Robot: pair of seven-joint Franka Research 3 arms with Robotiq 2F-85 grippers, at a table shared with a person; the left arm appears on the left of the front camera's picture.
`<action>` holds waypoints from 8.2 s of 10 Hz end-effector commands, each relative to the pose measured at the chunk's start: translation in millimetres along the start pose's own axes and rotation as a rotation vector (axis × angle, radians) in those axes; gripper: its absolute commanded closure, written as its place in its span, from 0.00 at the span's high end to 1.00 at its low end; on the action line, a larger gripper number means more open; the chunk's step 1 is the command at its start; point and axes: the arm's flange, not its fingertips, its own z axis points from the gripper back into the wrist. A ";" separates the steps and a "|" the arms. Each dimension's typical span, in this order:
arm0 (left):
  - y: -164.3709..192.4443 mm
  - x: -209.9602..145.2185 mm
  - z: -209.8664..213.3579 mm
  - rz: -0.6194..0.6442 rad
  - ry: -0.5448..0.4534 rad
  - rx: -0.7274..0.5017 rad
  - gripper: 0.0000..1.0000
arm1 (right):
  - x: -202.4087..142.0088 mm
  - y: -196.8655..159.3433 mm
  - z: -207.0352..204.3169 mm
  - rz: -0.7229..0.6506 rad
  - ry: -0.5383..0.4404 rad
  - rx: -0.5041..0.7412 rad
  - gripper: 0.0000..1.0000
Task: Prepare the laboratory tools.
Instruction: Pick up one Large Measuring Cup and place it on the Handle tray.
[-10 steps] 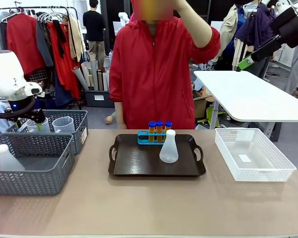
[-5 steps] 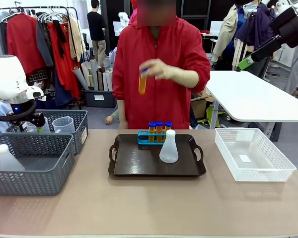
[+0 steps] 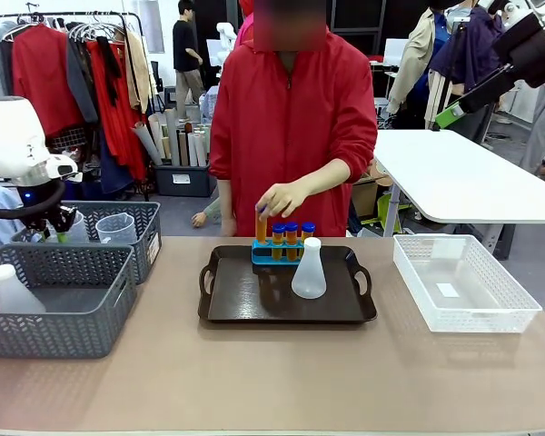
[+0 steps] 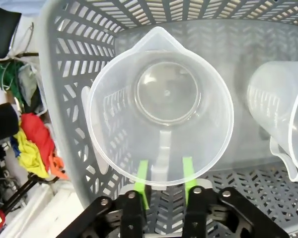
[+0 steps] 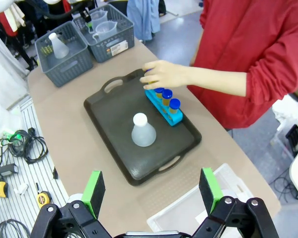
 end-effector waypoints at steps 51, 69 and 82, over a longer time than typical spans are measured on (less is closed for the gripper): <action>-349.6 -103.0 268.6 -1.350 -0.091 -0.085 0.00 | 0.5 0.3 0.6 0.007 -0.007 0.005 1.00; -429.1 -28.5 80.4 -1.656 -0.051 -0.176 0.00 | 0.5 0.3 0.6 0.007 -0.007 0.005 1.00; -435.1 -27.0 36.2 -1.664 -0.068 -0.161 0.38 | 0.5 0.3 0.6 0.007 -0.007 0.005 1.00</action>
